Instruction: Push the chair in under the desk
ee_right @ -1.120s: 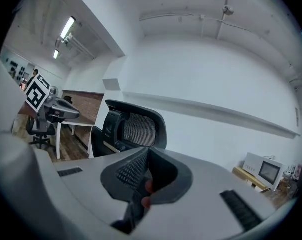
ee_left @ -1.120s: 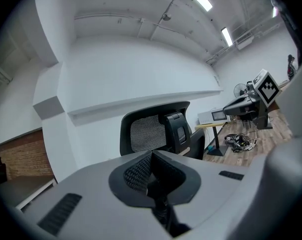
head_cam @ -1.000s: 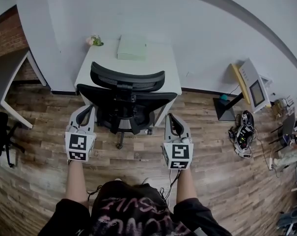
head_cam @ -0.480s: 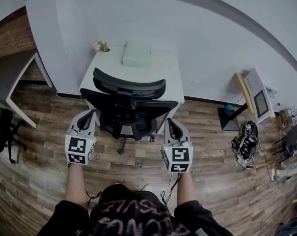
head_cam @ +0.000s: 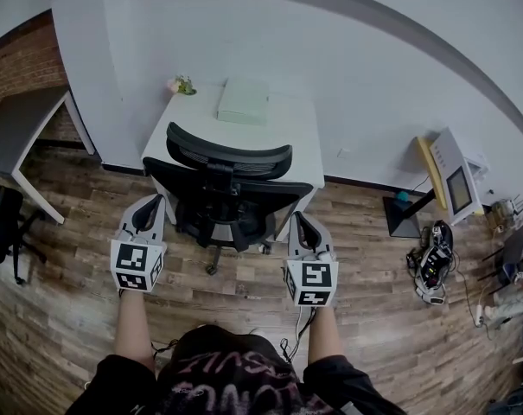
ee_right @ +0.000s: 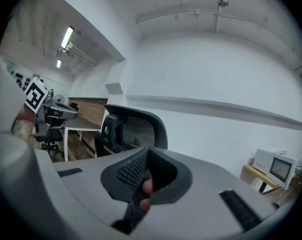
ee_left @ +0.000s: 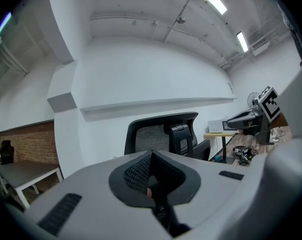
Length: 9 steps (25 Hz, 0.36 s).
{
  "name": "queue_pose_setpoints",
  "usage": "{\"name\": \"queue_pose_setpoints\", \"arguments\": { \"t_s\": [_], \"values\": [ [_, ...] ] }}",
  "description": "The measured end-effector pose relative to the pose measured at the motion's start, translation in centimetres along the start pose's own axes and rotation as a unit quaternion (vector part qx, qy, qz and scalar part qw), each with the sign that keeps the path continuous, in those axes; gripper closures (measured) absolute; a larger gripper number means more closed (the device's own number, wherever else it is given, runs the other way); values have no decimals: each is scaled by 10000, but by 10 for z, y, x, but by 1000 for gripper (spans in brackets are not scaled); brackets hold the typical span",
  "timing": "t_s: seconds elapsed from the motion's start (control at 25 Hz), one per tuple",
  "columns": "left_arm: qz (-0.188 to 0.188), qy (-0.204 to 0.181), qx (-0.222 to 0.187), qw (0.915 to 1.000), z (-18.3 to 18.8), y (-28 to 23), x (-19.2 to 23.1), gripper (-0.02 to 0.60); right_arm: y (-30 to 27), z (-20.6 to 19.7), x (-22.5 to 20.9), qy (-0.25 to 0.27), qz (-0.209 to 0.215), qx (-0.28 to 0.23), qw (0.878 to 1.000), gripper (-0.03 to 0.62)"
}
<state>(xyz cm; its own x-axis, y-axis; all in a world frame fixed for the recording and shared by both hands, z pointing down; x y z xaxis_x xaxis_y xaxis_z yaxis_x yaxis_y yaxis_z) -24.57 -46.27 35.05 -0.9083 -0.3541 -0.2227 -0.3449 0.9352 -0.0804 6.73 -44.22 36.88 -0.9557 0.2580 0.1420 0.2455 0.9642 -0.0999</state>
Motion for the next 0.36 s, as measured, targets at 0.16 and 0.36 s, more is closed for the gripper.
{"name": "queue_pose_setpoints", "arguments": {
  "t_s": [0.16,0.36],
  "values": [
    [-38,-41,-27,10000,1,0,-4,566,1,0,-1,-8,5,-15,10000,569],
    [-75,-39,-22,10000,6,0,-3,568,2,1,-7,57,-57,-12,10000,569]
  ]
}}
Point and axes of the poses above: the fingertips, and each gripper's own axes: y backward along the fingers, x to its left, z out of its top, the point moved 3 cm from there along y, backward along the fingers, and after that the axes turned 2 degrees about -y, right-handed, at the moved point
